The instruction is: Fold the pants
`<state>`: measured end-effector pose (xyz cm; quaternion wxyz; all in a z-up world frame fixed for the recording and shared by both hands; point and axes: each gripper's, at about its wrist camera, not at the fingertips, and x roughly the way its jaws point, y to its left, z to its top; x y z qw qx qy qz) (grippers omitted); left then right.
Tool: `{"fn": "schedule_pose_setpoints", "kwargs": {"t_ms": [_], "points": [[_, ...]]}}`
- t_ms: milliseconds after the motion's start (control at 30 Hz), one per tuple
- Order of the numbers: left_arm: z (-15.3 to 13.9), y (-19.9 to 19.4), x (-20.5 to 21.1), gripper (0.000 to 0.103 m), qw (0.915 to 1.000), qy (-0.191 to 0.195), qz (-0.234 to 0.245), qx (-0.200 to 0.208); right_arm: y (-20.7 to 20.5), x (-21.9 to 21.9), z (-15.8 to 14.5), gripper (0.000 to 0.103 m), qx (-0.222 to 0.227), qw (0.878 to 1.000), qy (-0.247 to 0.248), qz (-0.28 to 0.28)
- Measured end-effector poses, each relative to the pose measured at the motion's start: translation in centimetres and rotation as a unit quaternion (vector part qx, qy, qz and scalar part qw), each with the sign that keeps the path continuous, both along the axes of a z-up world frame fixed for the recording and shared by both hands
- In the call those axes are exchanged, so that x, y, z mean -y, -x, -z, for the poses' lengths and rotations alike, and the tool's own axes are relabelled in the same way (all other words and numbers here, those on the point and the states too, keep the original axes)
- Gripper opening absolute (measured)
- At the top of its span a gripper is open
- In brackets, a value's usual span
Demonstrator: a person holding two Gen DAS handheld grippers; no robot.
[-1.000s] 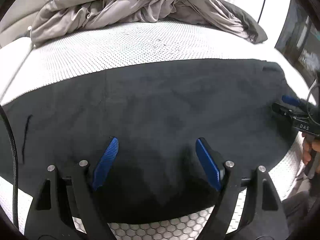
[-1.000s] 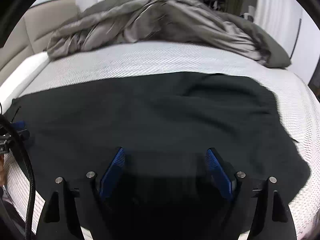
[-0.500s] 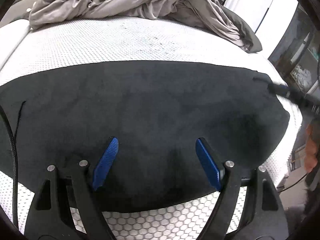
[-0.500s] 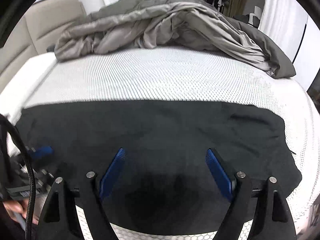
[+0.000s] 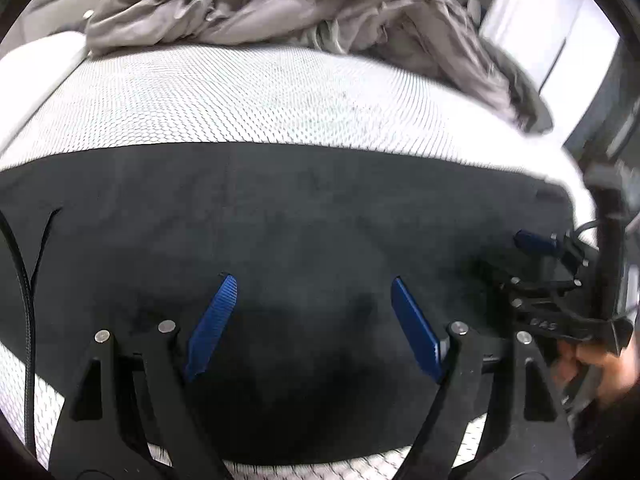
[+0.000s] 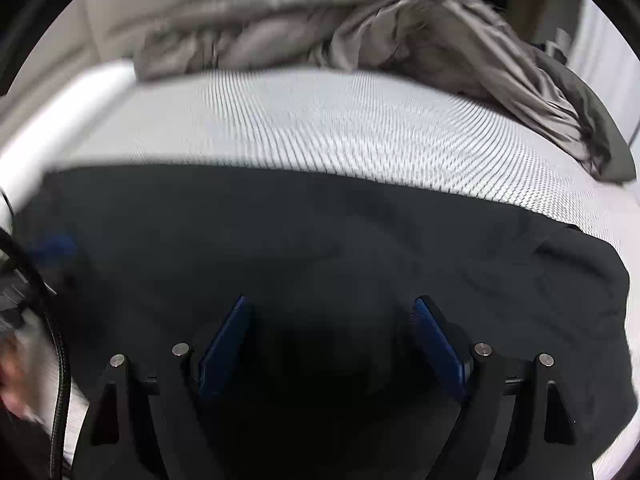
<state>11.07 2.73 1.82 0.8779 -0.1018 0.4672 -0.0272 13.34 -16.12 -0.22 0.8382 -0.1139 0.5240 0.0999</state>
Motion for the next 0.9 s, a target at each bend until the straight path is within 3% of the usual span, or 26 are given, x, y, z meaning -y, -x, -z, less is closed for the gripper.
{"fn": "schedule_pose_setpoints", "kwargs": {"t_ms": [67,100,133,267,367,467,600,633,667,733,900], "points": [[1.5,-0.9,0.5,0.078,0.9994,-0.024,-0.001,-0.025,-0.6,-0.5,2.4,0.087,-0.035,0.997,0.06,-0.032],[1.9,-1.1,0.6,0.078,0.999,-0.031,-0.005,-0.031,-0.3,-0.7,2.3,0.089,-0.016,0.996,0.067,-0.053],[2.1,-1.3,0.9,0.078,0.9985,-0.043,-0.002,-0.035,0.0,-0.6,2.3,0.09,-0.002,0.996,0.071,-0.062],[2.7,-1.2,2.0,0.079,0.9955,-0.087,0.019,-0.034,-0.4,1.4,2.3,0.09,-0.014,0.998,0.032,-0.057],[3.0,-1.5,2.1,0.081,0.9948,-0.094,0.018,-0.037,-0.7,3.7,1.4,0.091,-0.015,0.997,0.051,-0.051],[3.2,-2.0,1.8,0.081,0.9953,-0.084,0.02,-0.043,-0.8,8.4,0.7,0.091,-0.015,0.999,0.043,-0.002],[3.2,-2.1,1.2,0.081,0.9966,-0.07,0.023,-0.037,-0.1,14.1,0.1,0.091,0.004,0.993,0.094,0.068],[3.2,-2.2,1.2,0.081,0.9965,-0.071,0.023,-0.038,0.1,15.2,-0.2,0.087,0.009,0.993,0.095,0.077],[3.2,-2.0,1.4,0.082,0.9964,-0.073,0.022,-0.038,0.4,16.5,-0.5,0.084,0.007,0.995,0.064,0.074],[3.2,-2.0,1.5,0.082,0.9961,-0.076,0.023,-0.037,1.1,17.4,-0.8,0.081,0.003,0.996,0.045,0.072],[2.4,-1.5,1.4,0.081,0.997,-0.071,0.011,-0.03,1.9,15.2,-0.6,0.083,0.028,0.991,0.12,0.052]]}}
